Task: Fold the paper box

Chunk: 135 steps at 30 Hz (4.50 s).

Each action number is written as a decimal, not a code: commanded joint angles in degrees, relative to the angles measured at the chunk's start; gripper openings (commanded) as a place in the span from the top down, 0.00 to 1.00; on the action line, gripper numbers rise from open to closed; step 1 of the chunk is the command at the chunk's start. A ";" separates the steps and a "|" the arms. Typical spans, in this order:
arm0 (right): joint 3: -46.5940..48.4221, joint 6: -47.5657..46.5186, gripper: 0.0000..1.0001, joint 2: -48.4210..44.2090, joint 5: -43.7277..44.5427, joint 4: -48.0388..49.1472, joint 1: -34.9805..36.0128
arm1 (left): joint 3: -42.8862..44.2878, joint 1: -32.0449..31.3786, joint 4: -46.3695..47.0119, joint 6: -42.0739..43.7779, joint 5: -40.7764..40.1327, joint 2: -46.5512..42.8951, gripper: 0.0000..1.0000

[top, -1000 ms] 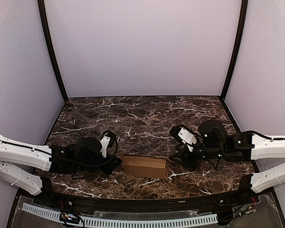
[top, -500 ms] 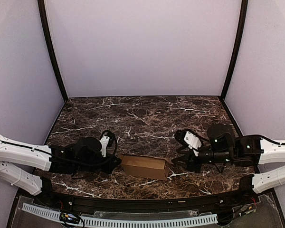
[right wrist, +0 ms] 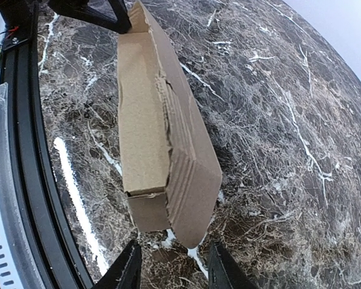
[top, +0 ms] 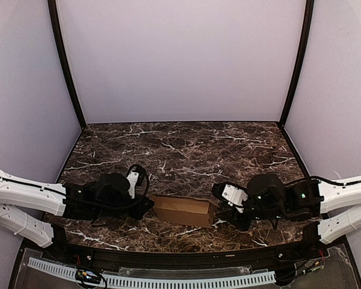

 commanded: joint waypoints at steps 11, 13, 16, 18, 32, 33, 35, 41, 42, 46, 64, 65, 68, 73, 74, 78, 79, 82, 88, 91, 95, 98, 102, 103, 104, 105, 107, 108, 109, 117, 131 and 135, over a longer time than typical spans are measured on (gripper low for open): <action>3.21 -3.73 0.74 4.43 12.07 6.76 3.94 | 1.63 -0.22 -4.41 -0.12 -0.58 0.93 0.98; 3.35 -3.82 0.77 4.43 12.34 6.97 4.36 | 1.78 -0.22 -4.57 -0.13 -0.68 0.94 0.98; 3.57 -3.78 0.84 4.43 12.31 6.89 4.72 | 1.99 -0.22 -5.04 -0.19 -1.06 0.95 0.98; 3.70 -3.49 0.91 4.59 12.58 6.68 4.95 | 2.10 -0.26 -5.45 -0.43 -1.29 0.95 0.98; 7.14 1.85 1.00 9.03 14.43 8.22 6.91 | 4.38 -1.57 -8.24 -1.33 -4.93 2.55 0.98; 7.71 2.77 1.00 9.45 14.62 8.08 6.87 | 4.48 -1.73 -8.31 -1.36 -5.28 2.77 0.98; 8.84 4.52 1.00 10.43 15.17 7.71 6.89 | 4.77 -2.24 -8.38 -1.45 -5.86 3.16 0.98; 11.32 9.14 1.00 13.63 15.05 7.65 6.92 | 5.54 -3.83 -8.39 -1.73 -6.87 4.49 0.98; 11.70 9.97 1.00 14.18 14.80 7.77 6.92 | 5.63 -4.04 -8.39 -1.73 -7.09 4.61 0.98; 12.79 12.71 1.00 15.81 14.45 8.82 6.92 | 6.15 -4.91 -8.39 -1.65 -7.77 5.26 0.99; 13.13 26.54 1.00 17.53 16.23 12.44 6.87 | 7.01 -6.69 -8.30 -1.61 -9.24 6.60 0.99; 13.11 27.22 1.00 17.33 16.83 12.52 6.91 | 7.02 -6.83 -8.30 -1.62 -9.35 6.71 0.99; 13.41 28.41 1.00 16.64 17.77 12.68 6.90 | 7.26 -7.08 -8.37 -1.29 -9.75 7.08 0.99; 14.21 30.64 1.00 16.59 18.43 12.88 6.88 | 7.82 -7.61 -8.40 -1.12 -10.07 8.36 0.99; 14.25 31.27 1.00 16.64 18.80 12.80 6.83 | 8.00 -7.78 -8.39 -1.11 -10.12 8.52 0.99; 14.14 33.53 1.00 16.48 19.55 12.25 6.27 | 8.34 -8.15 -8.39 -0.94 -10.50 9.05 0.99; 14.10 34.31 1.00 16.33 19.88 11.85 6.09 | 8.35 -8.19 -8.39 -0.93 -10.65 9.10 0.99; 13.66 35.65 1.00 15.76 19.68 11.69 5.26 | 8.43 -8.36 -8.39 -0.72 -10.98 9.24 0.99; 12.98 38.11 1.00 15.38 19.06 10.95 4.22 | 8.44 -8.48 -8.48 -0.71 -11.29 9.43 0.99; 12.53 37.70 1.00 15.09 18.73 10.82 4.04 | 8.40 -8.46 -8.48 -0.65 -11.32 9.32 0.99; 11.47 36.81 1.00 14.53 18.19 9.50 4.07 | 8.44 -8.46 -8.54 -0.54 -11.33 9.14 0.99; 10.27 36.65 1.00 13.66 18.22 7.49 4.07 | 8.51 -8.48 -8.65 -0.46 -11.65 9.08 0.99; 8.00 36.51 1.00 11.32 18.09 4.14 4.06 | 8.69 -8.48 -9.09 -0.42 -11.93 9.08 0.99; 7.61 36.56 1.00 10.81 18.05 3.12 4.03 | 8.74 -8.48 -9.16 -0.37 -11.93 9.05 0.99; 7.25 36.98 1.00 10.17 18.25 1.77 4.05 | 8.82 -8.44 -9.21 -0.35 -12.07 9.04 0.99; 6.82 37.50 1.00 9.53 18.40 1.07 4.04 | 8.89 -8.47 -9.39 -0.33 -12.09 9.03 0.99; 5.52 38.26 1.00 8.25 18.30 0.40 4.09 | 9.00 -8.48 -9.46 -0.43 -12.16 9.15 0.99; 4.87 38.65 1.00 7.69 18.30 0.35 4.08 | 9.09 -8.48 -9.45 -0.41 -12.18 9.28 0.99; 4.34 39.40 1.00 7.22 18.42 0.17 4.09 | 9.16 -8.48 -9.45 -0.41 -12.26 9.47 0.99; 2.10 42.65 1.00 7.36 18.81 4.21 4.32 | 9.99 -8.48 -9.44 -0.31 -11.78 10.38 0.99; 2.05 44.10 1.00 8.76 19.01 9.61 4.32 | 10.07 -8.46 -9.50 -0.31 -11.38 11.07 0.99; 1.31 44.20 1.00 8.84 19.32 7.91 4.60 | 9.86 -8.48 -9.47 -0.27 -11.58 10.72 0.99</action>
